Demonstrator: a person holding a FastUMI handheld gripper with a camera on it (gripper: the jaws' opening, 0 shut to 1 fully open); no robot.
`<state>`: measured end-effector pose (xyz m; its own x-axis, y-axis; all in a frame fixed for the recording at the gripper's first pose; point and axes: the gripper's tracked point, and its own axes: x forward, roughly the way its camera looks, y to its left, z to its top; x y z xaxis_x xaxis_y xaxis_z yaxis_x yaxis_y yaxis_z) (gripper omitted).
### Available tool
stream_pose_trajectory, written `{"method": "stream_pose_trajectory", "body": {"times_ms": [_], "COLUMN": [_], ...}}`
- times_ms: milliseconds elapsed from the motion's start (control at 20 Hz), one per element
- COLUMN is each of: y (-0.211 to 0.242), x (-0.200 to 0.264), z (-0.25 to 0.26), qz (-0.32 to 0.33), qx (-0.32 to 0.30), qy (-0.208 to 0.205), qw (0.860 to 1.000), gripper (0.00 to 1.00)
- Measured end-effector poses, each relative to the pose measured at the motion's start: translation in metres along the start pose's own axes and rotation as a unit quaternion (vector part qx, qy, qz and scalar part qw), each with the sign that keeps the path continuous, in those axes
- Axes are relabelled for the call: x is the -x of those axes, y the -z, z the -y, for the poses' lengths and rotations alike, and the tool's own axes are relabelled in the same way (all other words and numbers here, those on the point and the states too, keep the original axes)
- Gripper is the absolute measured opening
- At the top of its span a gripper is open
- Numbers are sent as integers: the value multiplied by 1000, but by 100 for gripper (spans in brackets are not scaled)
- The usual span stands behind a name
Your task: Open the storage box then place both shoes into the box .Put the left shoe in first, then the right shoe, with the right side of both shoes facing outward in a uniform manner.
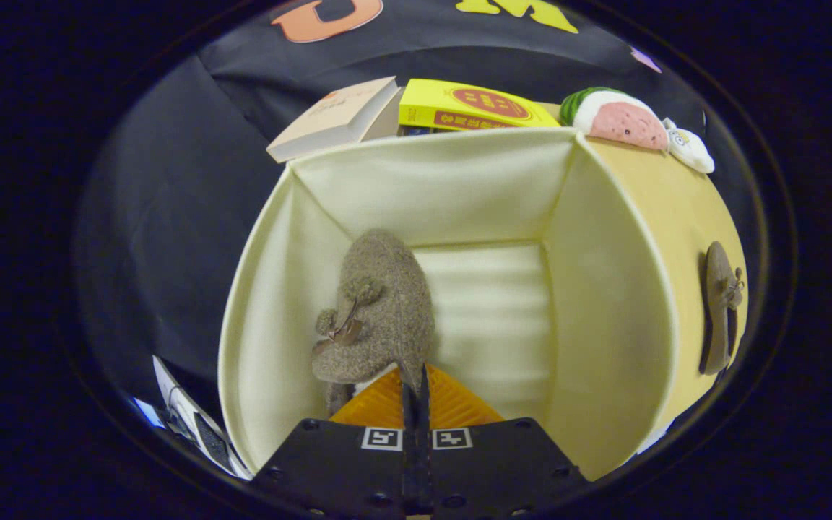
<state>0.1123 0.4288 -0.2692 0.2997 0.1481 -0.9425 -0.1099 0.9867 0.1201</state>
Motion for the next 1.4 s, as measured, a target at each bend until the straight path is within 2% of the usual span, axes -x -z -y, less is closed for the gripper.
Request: {"method": "stream_pose_trajectory", "body": {"times_ms": [200, 400, 450, 500, 650, 950, 1150, 1400], "y": [-5, -11, -12, -12, -12, -18, -22, -20], "x": [-11, -13, -10, -5, 16, 91, 150, 192], "z": [1, -1, 0, -1, -3, 5, 33, 114], "qz": [-2, -11, -6, -1, 12, 58, 88, 115], "qx": [5, -7, 3, 11, 40, 92, 112, 135], "qy": [14, -9, -10, -14, -27, -55, -74, -44], "qw": [1000, 1000, 1000, 1000, 999, 992, 987, 983], "gripper": [0, 8, 15, 17, 45, 87, 96, 96]}}
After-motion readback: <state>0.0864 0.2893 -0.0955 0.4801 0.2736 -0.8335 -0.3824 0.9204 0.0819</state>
